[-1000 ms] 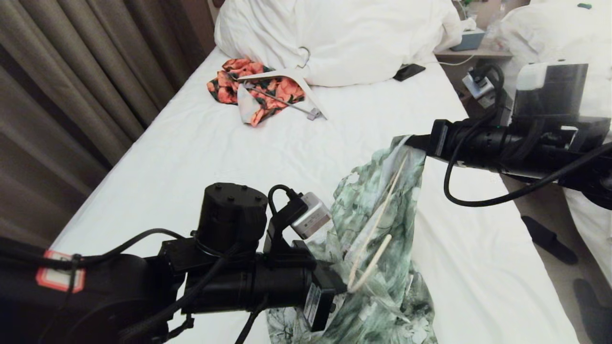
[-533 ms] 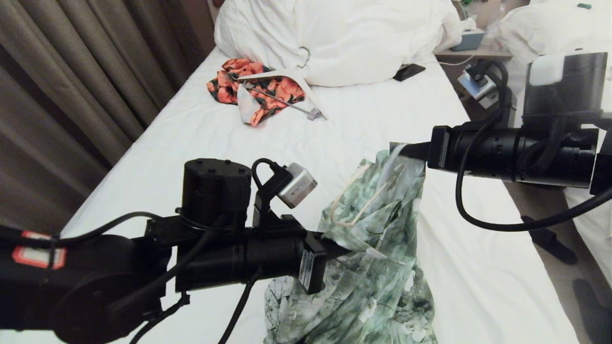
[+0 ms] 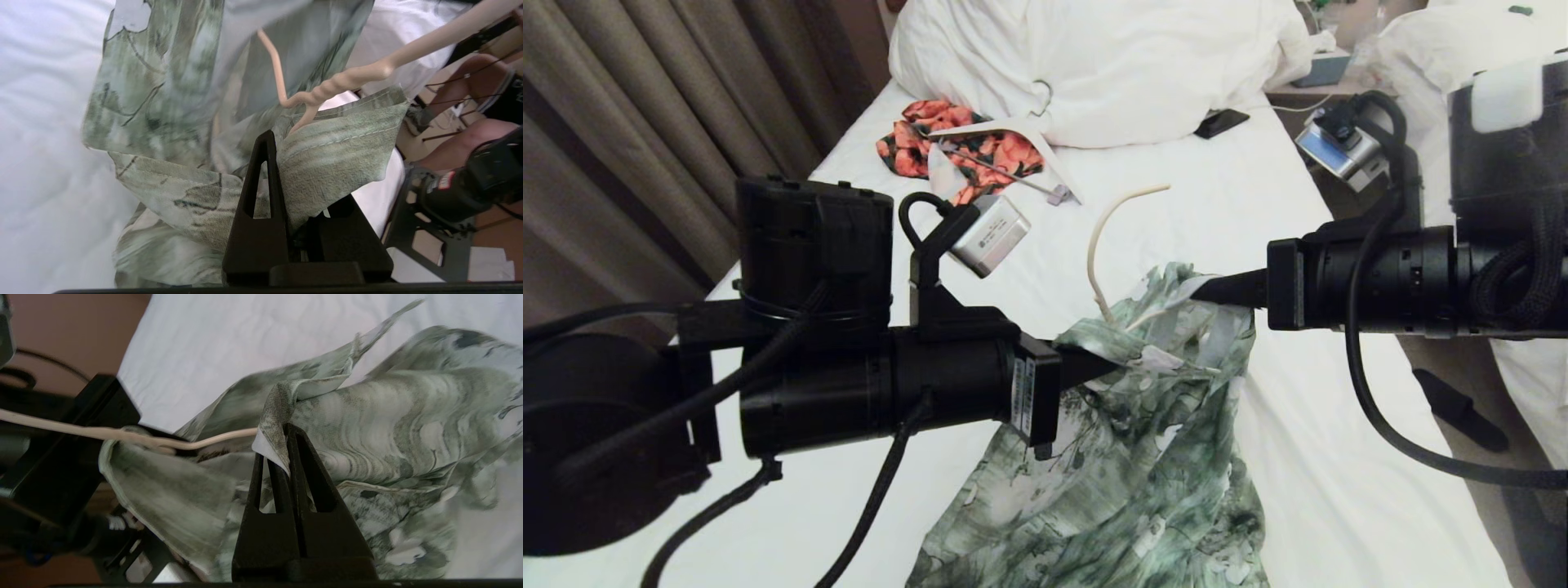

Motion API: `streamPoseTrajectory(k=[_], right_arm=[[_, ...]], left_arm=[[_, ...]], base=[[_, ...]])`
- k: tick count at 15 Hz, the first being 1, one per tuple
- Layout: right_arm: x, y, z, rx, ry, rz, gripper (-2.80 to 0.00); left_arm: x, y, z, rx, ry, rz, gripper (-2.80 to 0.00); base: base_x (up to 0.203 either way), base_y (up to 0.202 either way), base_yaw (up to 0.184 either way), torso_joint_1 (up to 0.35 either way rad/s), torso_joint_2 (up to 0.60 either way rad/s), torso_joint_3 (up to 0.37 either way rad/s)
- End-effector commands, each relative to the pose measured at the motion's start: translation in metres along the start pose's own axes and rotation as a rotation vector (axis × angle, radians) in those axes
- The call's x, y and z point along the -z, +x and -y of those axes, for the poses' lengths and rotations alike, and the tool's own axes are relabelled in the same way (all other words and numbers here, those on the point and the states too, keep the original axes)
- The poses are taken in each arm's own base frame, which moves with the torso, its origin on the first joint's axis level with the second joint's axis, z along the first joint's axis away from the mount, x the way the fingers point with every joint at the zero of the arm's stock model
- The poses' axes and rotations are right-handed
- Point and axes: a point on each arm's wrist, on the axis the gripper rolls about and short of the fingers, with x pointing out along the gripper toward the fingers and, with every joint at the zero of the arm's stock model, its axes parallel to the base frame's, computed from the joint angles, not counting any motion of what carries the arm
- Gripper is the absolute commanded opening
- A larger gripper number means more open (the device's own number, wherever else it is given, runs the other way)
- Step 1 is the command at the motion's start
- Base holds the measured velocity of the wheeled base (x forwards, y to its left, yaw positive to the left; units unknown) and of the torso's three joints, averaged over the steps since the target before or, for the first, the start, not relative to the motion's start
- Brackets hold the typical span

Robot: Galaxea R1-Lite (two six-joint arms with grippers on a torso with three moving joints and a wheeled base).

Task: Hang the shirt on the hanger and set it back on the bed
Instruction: Hook the other side of the shirt onto the hanger, then take the clothes hanger out of the clothes

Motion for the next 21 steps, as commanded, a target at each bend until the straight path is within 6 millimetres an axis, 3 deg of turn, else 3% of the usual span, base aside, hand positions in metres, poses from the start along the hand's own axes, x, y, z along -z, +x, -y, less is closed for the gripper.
streamPoseTrajectory(k=[1,5,13,14,21], right_arm=[[-0.001,-0.007,-0.007,-0.02,-0.008,0.007,-2.8],[0.002,-0.017,-0.018,-0.053,-0.063,0.01,-2.8],[0.007,-0.065,-0.054,-0.168,-0.18,0.016,-2.8],[0.008,-0.07,-0.055,-0.169,-0.19,0.013,0.0],[0.009,-0.091,-0.057,-0.167,-0.191,0.012,0.0]], left_arm=[[-0.006,-0.005,0.007,0.018,0.009,0.025,-2.8],[-0.018,-0.013,0.025,0.039,0.002,0.061,-2.8],[-0.042,-0.024,0.056,0.075,0.025,0.092,-2.8],[-0.046,-0.027,0.062,0.086,0.029,0.09,-2.8],[-0.053,-0.039,0.087,0.175,0.045,0.115,-2.8]], base=[[0.0,0.0,0.0,0.0,0.0,0.0],[0.0,0.0,0.0,0.0,0.0,0.0],[0.0,0.0,0.0,0.0,0.0,0.0],[0.0,0.0,0.0,0.0,0.0,0.0],[0.0,0.0,0.0,0.0,0.0,0.0]])
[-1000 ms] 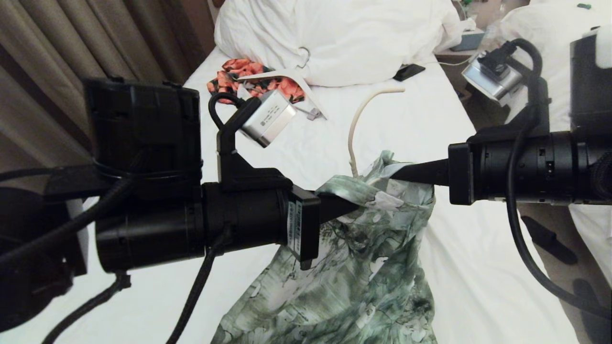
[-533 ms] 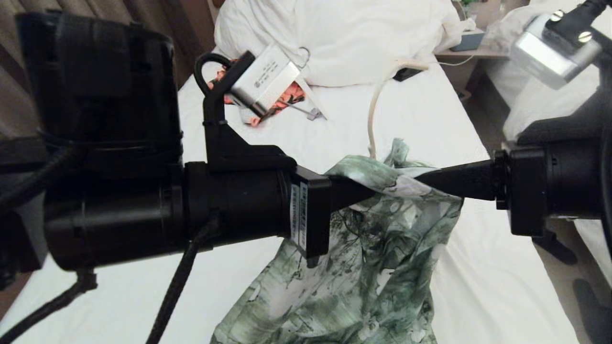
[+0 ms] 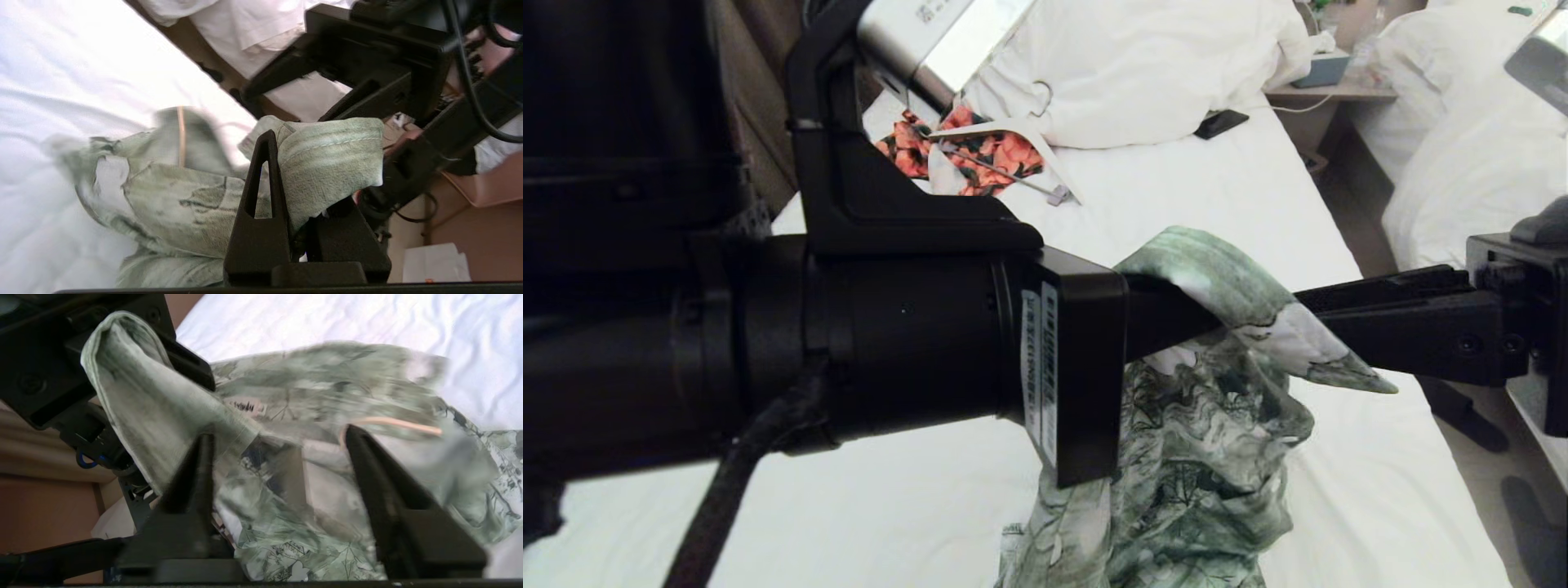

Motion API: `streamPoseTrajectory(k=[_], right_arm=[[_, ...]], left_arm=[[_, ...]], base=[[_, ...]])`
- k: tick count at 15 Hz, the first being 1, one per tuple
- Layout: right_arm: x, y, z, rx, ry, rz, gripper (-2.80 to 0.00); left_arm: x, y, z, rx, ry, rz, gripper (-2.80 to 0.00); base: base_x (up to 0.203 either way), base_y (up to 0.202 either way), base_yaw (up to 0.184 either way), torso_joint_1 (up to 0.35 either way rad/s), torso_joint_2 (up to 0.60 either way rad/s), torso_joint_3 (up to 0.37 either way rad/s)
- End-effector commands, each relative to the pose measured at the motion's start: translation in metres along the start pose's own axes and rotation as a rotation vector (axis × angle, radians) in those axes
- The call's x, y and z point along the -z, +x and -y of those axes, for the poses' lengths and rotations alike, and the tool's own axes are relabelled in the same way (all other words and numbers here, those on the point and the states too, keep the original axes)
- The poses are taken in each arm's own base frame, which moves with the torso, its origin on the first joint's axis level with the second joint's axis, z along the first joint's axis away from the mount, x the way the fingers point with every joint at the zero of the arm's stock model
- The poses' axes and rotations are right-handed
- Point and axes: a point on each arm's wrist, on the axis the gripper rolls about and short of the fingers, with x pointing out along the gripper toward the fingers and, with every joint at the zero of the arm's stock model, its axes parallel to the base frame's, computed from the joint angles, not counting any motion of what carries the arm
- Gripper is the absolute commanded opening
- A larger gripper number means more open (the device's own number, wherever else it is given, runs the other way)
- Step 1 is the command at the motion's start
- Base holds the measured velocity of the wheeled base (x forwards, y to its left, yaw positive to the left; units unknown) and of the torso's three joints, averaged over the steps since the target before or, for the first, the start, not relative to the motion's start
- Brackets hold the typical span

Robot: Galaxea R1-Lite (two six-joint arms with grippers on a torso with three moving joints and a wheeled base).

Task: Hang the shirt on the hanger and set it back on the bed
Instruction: Take the clothes hanger out of the clothes

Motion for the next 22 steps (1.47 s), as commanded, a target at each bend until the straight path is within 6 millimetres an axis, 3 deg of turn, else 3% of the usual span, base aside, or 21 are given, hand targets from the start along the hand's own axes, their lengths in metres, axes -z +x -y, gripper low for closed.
streamPoseTrajectory(k=[1,4,8,12,18,22], right_arm=[[-0.001,-0.005,-0.002,-0.004,-0.003,0.013,0.0],[-0.001,-0.012,-0.002,0.011,0.002,0.027,0.0],[0.002,-0.018,0.011,0.14,0.07,0.01,0.0],[-0.017,-0.008,0.021,0.201,0.216,0.06,0.0],[0.008,0.063,0.02,0.239,0.388,-0.13,0.0],[0.019,0.098,0.022,0.25,0.444,-0.092,0.0]], left_arm=[[0.001,-0.001,0.002,0.009,-0.001,-0.002,-2.8],[0.011,0.005,-0.001,0.001,-0.006,-0.04,-2.8],[0.022,0.006,-0.002,-0.005,-0.035,-0.075,-2.8],[0.039,0.009,-0.003,-0.006,-0.062,-0.122,-2.8],[0.044,0.014,-0.005,-0.013,-0.071,-0.096,-2.8],[0.044,0.015,-0.005,-0.007,-0.083,-0.058,-2.8]], base=[[0.0,0.0,0.0,0.0,0.0,0.0],[0.0,0.0,0.0,0.0,0.0,0.0],[0.0,0.0,0.0,0.0,0.0,0.0],[0.0,0.0,0.0,0.0,0.0,0.0],[0.0,0.0,0.0,0.0,0.0,0.0],[0.0,0.0,0.0,0.0,0.0,0.0]])
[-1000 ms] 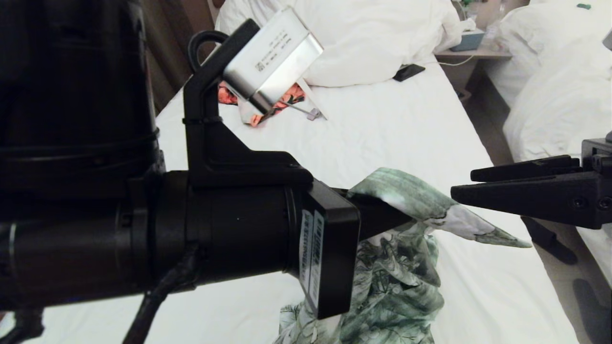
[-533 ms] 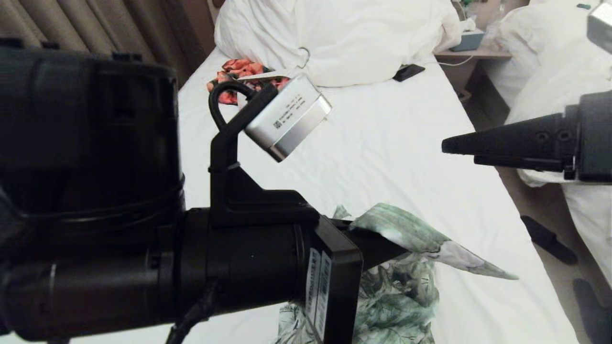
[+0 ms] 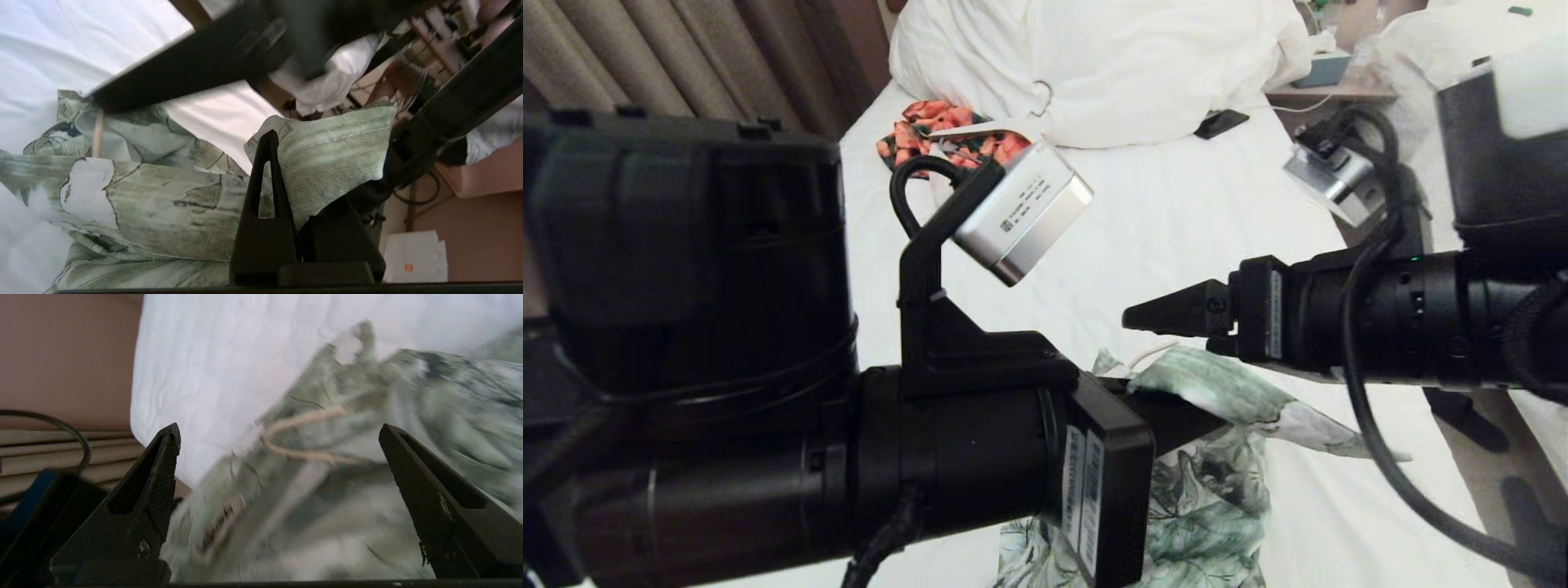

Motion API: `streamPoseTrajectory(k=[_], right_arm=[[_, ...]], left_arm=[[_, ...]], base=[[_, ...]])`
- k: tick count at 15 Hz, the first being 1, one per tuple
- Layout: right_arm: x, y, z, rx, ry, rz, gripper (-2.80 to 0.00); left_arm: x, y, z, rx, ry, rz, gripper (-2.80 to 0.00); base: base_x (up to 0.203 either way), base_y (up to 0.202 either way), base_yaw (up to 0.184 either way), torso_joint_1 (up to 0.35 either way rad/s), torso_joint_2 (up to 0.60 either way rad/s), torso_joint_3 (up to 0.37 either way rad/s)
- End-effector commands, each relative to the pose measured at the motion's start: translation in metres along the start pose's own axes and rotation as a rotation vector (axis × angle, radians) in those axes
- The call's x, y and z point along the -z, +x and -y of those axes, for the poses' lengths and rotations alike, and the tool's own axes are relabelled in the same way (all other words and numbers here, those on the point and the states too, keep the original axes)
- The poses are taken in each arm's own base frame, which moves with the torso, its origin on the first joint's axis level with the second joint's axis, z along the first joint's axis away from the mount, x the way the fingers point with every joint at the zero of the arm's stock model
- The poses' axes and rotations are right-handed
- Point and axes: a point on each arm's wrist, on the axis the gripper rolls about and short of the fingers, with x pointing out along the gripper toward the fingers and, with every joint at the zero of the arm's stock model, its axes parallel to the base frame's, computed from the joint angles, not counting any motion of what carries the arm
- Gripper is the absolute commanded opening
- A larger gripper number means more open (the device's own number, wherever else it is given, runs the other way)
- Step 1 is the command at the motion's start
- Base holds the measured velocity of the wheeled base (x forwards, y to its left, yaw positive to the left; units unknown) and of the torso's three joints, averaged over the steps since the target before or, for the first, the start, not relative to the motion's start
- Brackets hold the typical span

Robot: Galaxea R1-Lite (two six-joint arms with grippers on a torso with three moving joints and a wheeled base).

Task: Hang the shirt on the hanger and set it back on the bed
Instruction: Take the clothes hanger out of the clothes

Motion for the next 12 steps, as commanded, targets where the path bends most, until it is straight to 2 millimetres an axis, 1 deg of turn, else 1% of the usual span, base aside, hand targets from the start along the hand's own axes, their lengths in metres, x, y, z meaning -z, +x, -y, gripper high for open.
streamPoseTrajectory(k=[1,4,11,12], right_arm=[[0.009,0.021,0.001,-0.004,0.0,-0.018,0.0],[0.015,0.035,0.0,-0.017,0.018,-0.021,0.0],[0.017,0.061,0.001,-0.023,0.033,-0.001,0.0],[0.017,0.063,0.001,-0.024,0.033,0.002,-2.8]], left_arm=[[0.0,0.0,0.0,0.001,-0.002,0.008,-2.8],[-0.003,-0.002,0.001,0.002,-0.003,0.018,-2.8],[-0.002,-0.002,0.002,-0.012,-0.003,0.022,-2.8],[-0.002,-0.002,0.002,-0.011,-0.003,0.023,-2.8]], base=[[0.0,0.0,0.0,0.0,0.0,0.0],[0.0,0.0,0.0,0.0,0.0,0.0],[0.0,0.0,0.0,0.0,0.0,0.0],[0.0,0.0,0.0,0.0,0.0,0.0]])
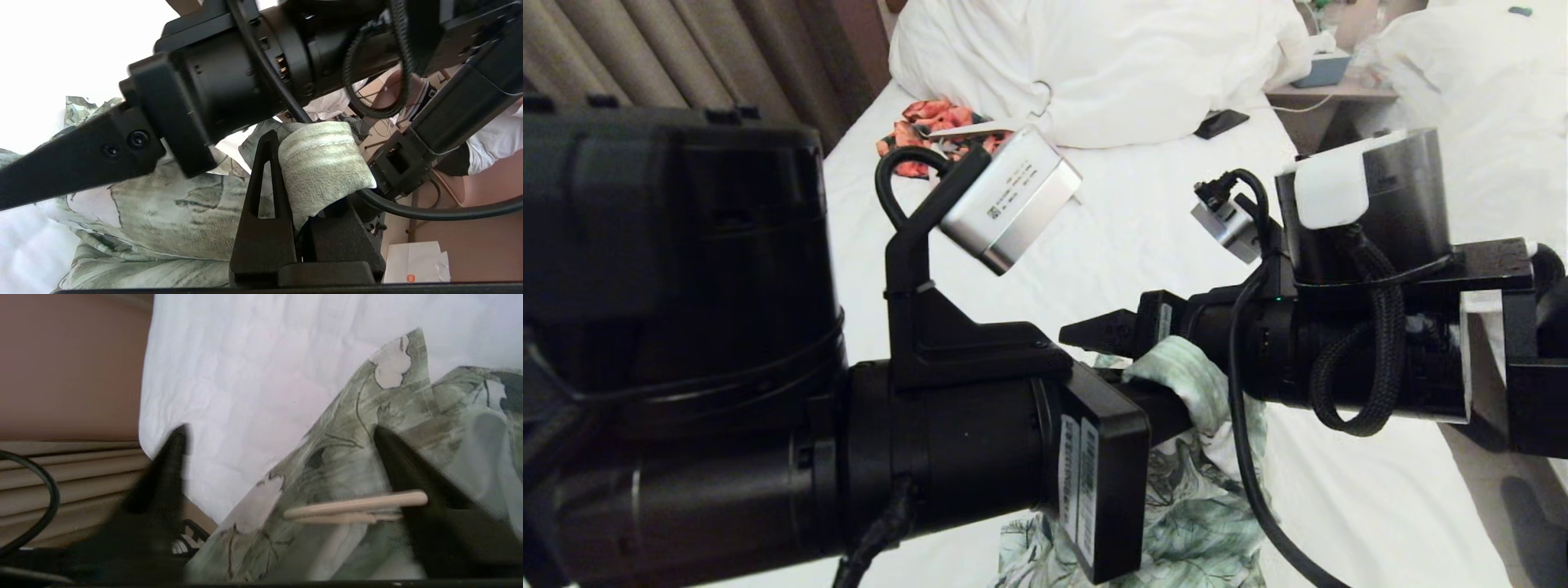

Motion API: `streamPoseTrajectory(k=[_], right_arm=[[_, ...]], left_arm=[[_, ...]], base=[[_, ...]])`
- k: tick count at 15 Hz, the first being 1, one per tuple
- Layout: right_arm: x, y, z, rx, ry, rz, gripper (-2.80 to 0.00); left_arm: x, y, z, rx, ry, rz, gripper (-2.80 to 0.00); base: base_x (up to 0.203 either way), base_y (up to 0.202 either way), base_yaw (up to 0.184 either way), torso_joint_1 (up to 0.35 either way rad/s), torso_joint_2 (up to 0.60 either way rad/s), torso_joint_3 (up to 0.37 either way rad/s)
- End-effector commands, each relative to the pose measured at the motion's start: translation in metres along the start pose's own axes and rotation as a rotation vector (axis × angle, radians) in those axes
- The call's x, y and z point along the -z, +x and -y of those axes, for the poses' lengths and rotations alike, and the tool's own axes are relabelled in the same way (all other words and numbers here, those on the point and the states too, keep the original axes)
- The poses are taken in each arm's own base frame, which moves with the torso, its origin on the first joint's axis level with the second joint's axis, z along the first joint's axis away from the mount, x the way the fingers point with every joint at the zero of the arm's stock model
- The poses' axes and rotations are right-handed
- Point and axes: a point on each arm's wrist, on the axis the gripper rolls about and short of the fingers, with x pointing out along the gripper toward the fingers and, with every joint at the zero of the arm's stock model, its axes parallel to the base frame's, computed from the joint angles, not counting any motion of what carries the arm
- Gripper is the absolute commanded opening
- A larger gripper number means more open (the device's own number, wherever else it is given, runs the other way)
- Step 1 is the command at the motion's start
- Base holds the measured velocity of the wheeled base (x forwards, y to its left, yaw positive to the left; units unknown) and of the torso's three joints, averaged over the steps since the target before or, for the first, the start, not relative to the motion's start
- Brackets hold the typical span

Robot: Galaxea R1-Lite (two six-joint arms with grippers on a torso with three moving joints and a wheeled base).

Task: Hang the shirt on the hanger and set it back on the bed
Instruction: Take the clothes hanger out of the clothes

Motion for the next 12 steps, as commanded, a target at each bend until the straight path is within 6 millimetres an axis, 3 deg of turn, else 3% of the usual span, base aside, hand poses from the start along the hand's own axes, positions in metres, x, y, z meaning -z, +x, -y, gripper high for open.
streamPoseTrajectory(k=[1,4,7,12], right_arm=[[0.003,0.008,0.002,0.005,0.003,-0.009,-2.8],[0.002,0.017,0.001,-0.014,0.003,0.014,-2.8],[-0.001,0.012,-0.001,-0.026,0.004,0.027,-2.8],[-0.019,-0.028,-0.005,-0.049,0.013,0.102,-2.8]], left_arm=[[-0.001,0.0,0.0,0.003,-0.001,0.004,-2.8],[-0.002,0.0,0.0,0.003,-0.001,0.006,-2.8],[0.001,0.002,0.0,0.001,-0.002,-0.003,-2.8],[0.0,0.004,-0.001,-0.006,-0.001,-0.001,-2.8]], base=[[0.0,0.0,0.0,0.0,0.0,0.0],[0.0,0.0,0.0,0.0,0.0,0.0],[0.0,0.0,0.0,0.0,0.0,0.0],[0.0,0.0,0.0,0.0,0.0,0.0]])
